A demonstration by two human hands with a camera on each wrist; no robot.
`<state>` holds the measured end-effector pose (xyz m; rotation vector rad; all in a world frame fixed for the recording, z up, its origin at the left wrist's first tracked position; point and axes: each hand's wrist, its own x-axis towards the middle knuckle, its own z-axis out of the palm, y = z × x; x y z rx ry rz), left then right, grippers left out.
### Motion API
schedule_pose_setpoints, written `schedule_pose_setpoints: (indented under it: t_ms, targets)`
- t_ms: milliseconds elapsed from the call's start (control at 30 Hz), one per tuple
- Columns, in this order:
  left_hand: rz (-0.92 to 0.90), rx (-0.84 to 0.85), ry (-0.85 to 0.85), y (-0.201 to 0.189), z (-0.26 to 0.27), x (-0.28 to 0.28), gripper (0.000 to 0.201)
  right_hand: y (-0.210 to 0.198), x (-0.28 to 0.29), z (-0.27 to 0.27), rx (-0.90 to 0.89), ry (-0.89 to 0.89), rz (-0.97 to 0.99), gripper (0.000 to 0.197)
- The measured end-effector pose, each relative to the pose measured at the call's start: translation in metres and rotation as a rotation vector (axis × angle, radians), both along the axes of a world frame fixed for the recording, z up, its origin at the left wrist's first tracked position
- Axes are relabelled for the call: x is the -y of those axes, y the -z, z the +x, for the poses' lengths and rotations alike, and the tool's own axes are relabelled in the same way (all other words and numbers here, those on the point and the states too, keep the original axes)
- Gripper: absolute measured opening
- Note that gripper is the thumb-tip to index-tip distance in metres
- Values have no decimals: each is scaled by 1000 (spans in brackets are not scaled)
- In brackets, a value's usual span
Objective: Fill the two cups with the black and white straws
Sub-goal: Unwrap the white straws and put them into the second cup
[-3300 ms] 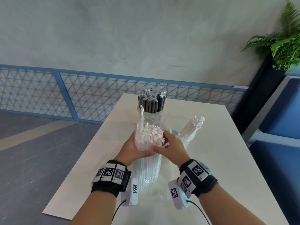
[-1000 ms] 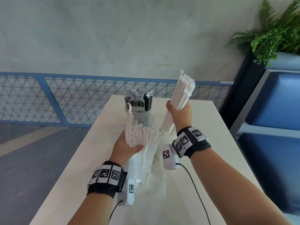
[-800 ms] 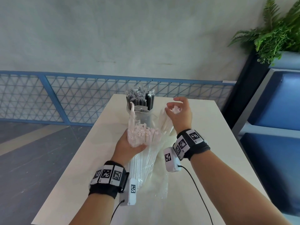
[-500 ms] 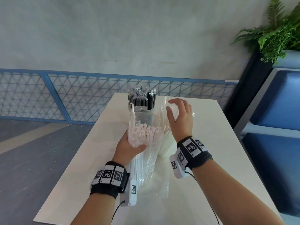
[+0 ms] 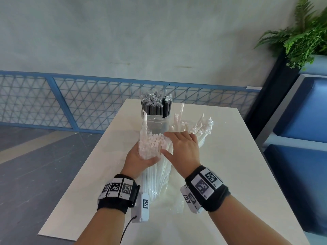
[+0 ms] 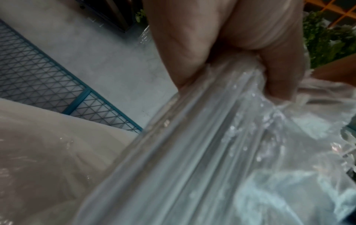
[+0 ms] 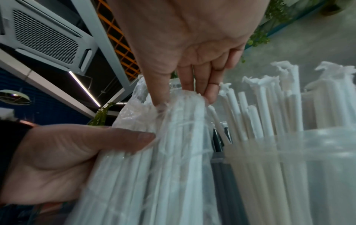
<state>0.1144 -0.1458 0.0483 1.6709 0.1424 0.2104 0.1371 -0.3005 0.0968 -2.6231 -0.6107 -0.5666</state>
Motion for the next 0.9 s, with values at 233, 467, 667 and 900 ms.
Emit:
schedule_pose_setpoints:
  t_ms: [233,467,667,900]
  targets:
    - [-32,-2,45,-5,-11,-7,52,-11,-1,-3,-478,-186,120,60]
    - [-46,5,104,-4,-14,-9,60,24,-5,0,-709,-122,417,77]
    - [-16,14,71,-4,-13,-8,55,26,-13,-5,-679,-33,541,54]
    - [-14,3,25,2,-7,-5,58,-2,-12,-6,-535,3,630,39]
